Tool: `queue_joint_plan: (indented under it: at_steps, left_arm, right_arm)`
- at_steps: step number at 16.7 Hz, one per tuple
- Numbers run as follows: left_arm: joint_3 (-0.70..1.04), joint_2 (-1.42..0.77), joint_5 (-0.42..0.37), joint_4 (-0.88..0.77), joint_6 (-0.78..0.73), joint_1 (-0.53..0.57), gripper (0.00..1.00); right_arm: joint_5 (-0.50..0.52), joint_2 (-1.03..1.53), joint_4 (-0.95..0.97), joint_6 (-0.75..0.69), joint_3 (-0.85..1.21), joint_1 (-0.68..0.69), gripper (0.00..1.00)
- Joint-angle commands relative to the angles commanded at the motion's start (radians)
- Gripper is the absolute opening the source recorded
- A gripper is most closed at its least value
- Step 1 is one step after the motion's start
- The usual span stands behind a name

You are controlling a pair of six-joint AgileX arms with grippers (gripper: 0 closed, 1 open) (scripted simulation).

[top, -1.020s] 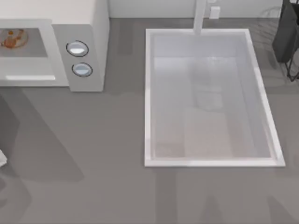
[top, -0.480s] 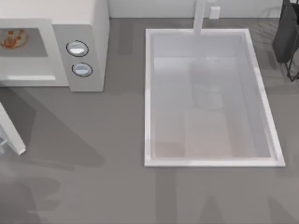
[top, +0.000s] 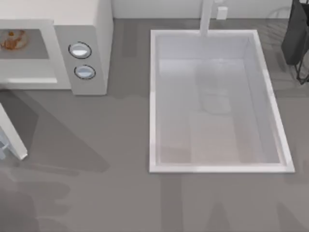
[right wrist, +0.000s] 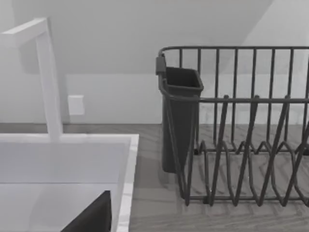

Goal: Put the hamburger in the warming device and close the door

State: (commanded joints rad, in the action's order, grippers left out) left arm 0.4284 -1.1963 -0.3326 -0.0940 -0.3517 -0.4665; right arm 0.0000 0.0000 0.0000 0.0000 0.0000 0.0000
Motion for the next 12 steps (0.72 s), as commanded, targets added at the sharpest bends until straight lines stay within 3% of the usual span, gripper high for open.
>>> queue_joint_plan:
  at_steps: [8,12]
  left_arm:
    - [-0.080,0.124,0.266,0.006,0.292,0.414,0.00]
    - [-0.092,0.153,0.313,0.012,0.344,0.471,0.00]
  right_arm:
    - [0.000,0.000,0.000,0.000,0.000,0.000,1.00]
    - [0.000,0.000,0.000,0.000,0.000,0.000,1.00]
